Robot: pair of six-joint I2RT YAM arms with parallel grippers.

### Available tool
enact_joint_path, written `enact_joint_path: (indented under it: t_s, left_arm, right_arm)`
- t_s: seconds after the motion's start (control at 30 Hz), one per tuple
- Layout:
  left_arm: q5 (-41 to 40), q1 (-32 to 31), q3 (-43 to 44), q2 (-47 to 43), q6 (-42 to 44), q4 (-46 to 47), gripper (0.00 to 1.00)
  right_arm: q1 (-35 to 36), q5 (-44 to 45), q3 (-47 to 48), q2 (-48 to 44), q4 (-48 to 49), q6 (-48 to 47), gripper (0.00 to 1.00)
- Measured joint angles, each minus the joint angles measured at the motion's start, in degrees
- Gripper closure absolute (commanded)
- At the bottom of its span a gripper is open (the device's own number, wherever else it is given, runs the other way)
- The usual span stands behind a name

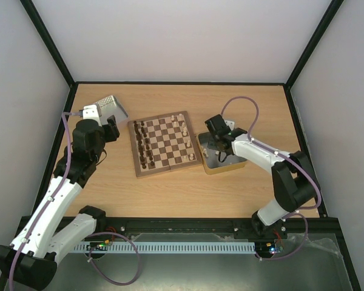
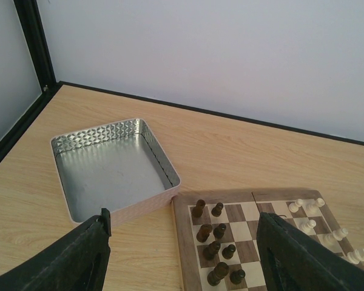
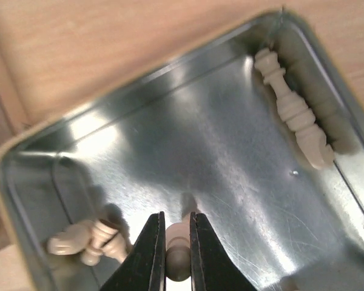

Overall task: Set up the chess pieces on the board
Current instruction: Pick up the chess piece from the storage box, then place the chess piece on the chessboard.

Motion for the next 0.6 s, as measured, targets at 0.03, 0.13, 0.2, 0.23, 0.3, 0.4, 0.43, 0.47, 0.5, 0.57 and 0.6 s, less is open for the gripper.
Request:
enact_joint_path:
  t_s: [0.03, 0.13, 0.2, 0.23, 0.3, 0.4, 0.43, 0.47, 0.5, 0.57, 0.6]
  left_arm:
    - [0.00, 0.00, 0.00, -0.02, 0.00, -0.02, 0.32]
    - [0.00, 0.00, 0.00, 0.00, 0.00, -0.02, 0.32]
    - [0.00, 0.00, 0.00, 0.00, 0.00, -0.02, 0.32]
    - [0.00, 0.00, 0.00, 0.00, 0.00, -0.02, 0.32]
    - [0.00, 0.00, 0.00, 0.00, 0.00, 0.00, 0.32]
    - [0.00, 0.00, 0.00, 0.00, 0.00, -0.02, 0.32]
    - [0.00, 0.00, 0.00, -0.02, 0.00, -0.02, 0.32]
    - [-0.02, 0.00, 0.00, -0.02, 0.00, 0.00, 0.31]
    - [-0.04, 0.00, 0.00, -0.02, 0.00, 0.00, 0.31]
    - [-0.07, 0.00, 0.00, -0.02, 0.00, -0.02, 0.31]
    - [-0.07, 0.00, 0.00, -0.02, 0.00, 0.00, 0.31]
  right_arm:
    - [0.00, 0.20, 0.48, -0.74, 0.00, -0.07, 0.98]
    - [0.00, -0.17, 2.03, -2.01, 0.13, -0.42, 0.98]
    - [0.09, -0.98, 3.43, -2.08, 0.09, -0.68, 0.98]
    - [0.15, -1.49, 4.00, -2.08, 0.15, -0.81, 0.98]
    - [0.48, -2.62, 5.77, -2.08, 0.02, -1.16, 0.98]
    - [1.90, -4.04, 9.22, -1.84, -0.11, -1.84, 0.98]
    - [2.62, -4.42, 10.67, -1.53, -0.09, -1.99, 0.98]
    - [3.58, -4.68, 12.66, -0.83, -0.17, -2.12, 0.97]
    - [4.68, -4.96, 14.84, 0.22, -0.09, -2.43, 0.97]
    - [6.51, -5.25, 18.40, 2.62, -0.15, -3.17, 0.97]
    - [7.56, -5.31, 20.59, 4.46, -0.17, -3.54, 0.97]
